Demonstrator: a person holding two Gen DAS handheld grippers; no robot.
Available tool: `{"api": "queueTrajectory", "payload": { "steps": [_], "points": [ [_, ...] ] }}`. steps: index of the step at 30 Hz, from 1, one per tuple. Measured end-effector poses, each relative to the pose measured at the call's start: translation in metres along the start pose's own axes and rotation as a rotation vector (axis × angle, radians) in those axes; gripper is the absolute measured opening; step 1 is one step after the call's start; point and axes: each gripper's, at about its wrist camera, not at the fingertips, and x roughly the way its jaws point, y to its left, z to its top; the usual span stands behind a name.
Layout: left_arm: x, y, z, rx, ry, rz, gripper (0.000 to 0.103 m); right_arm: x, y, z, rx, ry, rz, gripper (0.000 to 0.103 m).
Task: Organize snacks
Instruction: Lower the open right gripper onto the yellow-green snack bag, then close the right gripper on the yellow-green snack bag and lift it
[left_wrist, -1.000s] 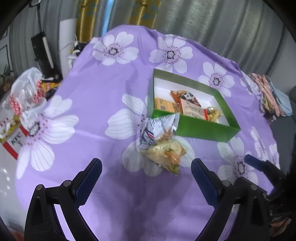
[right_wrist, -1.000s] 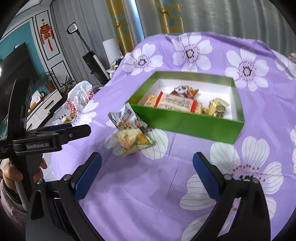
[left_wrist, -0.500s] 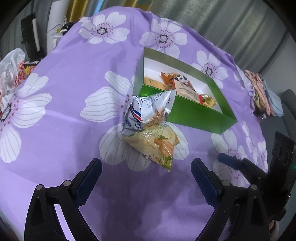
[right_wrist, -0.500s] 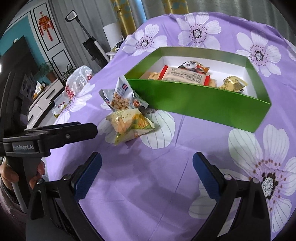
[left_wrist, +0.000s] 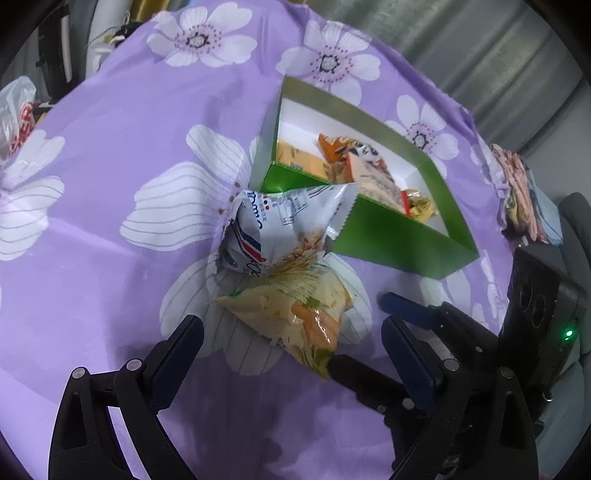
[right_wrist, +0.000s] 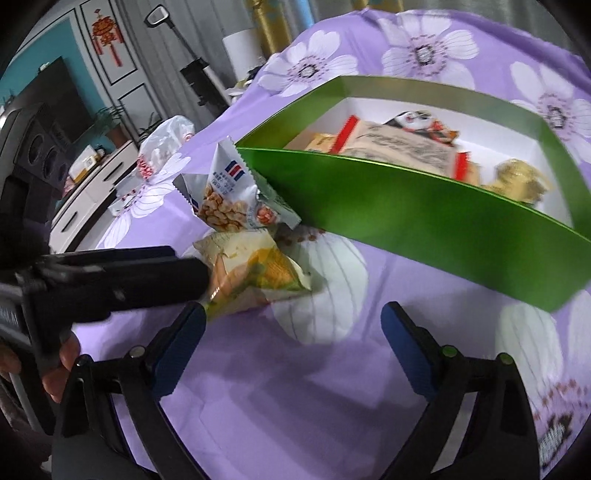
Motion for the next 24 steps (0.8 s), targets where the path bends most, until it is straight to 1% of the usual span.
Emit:
{"api": "queueTrajectory", "payload": {
  "steps": [1, 2, 4, 6, 8, 9, 12, 13, 14, 15, 16, 18, 19, 21, 22, 23, 24],
  "points": [
    [0.003, 0.002, 0.001, -0.010, 0.008, -0.004, 0.097, 0.003, 0.000, 0.002, -0.001, 0.005, 0.026, 0.094],
    [0.005, 0.003, 0.002, -0.019, 0.014, -0.009, 0.097, 0.008, 0.002, 0.004, -0.011, 0.013, 0.053, 0.092],
    [0.007, 0.006, 0.003, -0.034, 0.017, -0.021, 0.097, 0.014, 0.005, 0.007, -0.029, 0.029, 0.073, 0.091],
    [0.008, 0.007, 0.005, -0.036, 0.017, -0.019, 0.096, 0.019, 0.010, 0.010, -0.051, 0.034, 0.104, 0.089],
    [0.009, 0.009, 0.006, -0.037, 0.018, -0.024, 0.091, 0.022, 0.013, 0.014, -0.058, 0.038, 0.136, 0.086],
    [0.008, 0.009, 0.007, -0.036, 0.018, -0.026, 0.091, 0.024, 0.014, 0.016, -0.060, 0.040, 0.148, 0.086],
    [0.009, 0.009, 0.009, -0.036, 0.014, -0.028, 0.089, 0.030, 0.017, 0.019, -0.062, 0.044, 0.151, 0.087],
    [0.010, 0.009, 0.009, -0.037, 0.013, -0.028, 0.085, 0.032, 0.018, 0.020, -0.061, 0.047, 0.152, 0.086],
    [0.011, 0.010, 0.009, -0.036, 0.014, -0.029, 0.073, 0.033, 0.018, 0.020, -0.063, 0.048, 0.151, 0.083],
    [0.012, 0.009, 0.009, -0.035, 0.021, -0.035, 0.070, 0.034, 0.021, 0.019, -0.069, 0.048, 0.144, 0.076],
    [0.013, 0.009, 0.009, -0.036, 0.025, -0.046, 0.069, 0.035, 0.022, 0.019, -0.075, 0.050, 0.132, 0.073],
    [0.014, 0.007, 0.009, -0.021, 0.026, -0.044, 0.067, 0.035, 0.020, 0.018, -0.073, 0.048, 0.115, 0.058],
    [0.015, 0.006, 0.008, -0.018, 0.027, -0.053, 0.065, 0.034, 0.017, 0.018, -0.069, 0.049, 0.120, 0.056],
    [0.017, 0.003, 0.007, -0.008, 0.032, -0.058, 0.059, 0.032, 0.018, 0.015, -0.078, 0.051, 0.129, 0.045],
    [0.017, 0.001, 0.007, 0.000, 0.030, -0.054, 0.057, 0.031, 0.021, 0.013, -0.094, 0.051, 0.123, 0.043],
    [0.017, 0.001, 0.006, 0.002, 0.027, -0.055, 0.054, 0.030, 0.021, 0.013, -0.100, 0.050, 0.119, 0.039],
    [0.015, 0.000, 0.006, 0.005, 0.026, -0.059, 0.053, 0.029, 0.023, 0.012, -0.105, 0.047, 0.116, 0.037]
  ]
}}
